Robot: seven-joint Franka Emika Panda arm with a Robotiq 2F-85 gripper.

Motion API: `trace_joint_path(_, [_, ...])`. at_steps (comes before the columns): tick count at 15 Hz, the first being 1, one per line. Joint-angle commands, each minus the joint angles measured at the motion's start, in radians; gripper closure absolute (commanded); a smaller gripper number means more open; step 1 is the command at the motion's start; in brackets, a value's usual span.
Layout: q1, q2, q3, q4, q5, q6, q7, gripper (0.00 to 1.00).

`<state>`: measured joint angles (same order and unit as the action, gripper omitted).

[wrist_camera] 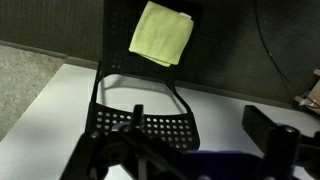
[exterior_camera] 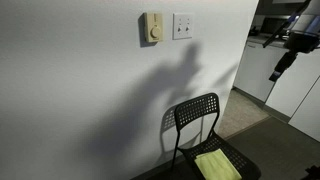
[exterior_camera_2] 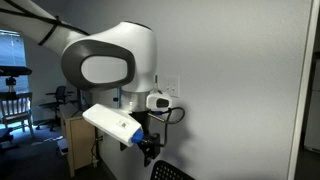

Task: Turn on both buttons on the switch and then turn off the first button

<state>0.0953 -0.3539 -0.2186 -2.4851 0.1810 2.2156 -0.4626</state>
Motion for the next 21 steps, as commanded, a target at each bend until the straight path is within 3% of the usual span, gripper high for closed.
trace_joint_path(1, [-0.024, 0.002, 0.023, 0.002, 0.010, -0.004, -0.007, 0.00])
trace_joint_path(5, [-0.023, 0.039, 0.057, 0.063, -0.081, -0.055, -0.028, 0.00])
trace_joint_path(10, [-0.016, 0.126, 0.112, 0.215, -0.240, -0.201, -0.059, 0.00])
trace_joint_path(21, [-0.010, 0.384, 0.213, 0.568, -0.468, -0.252, -0.417, 0.00])
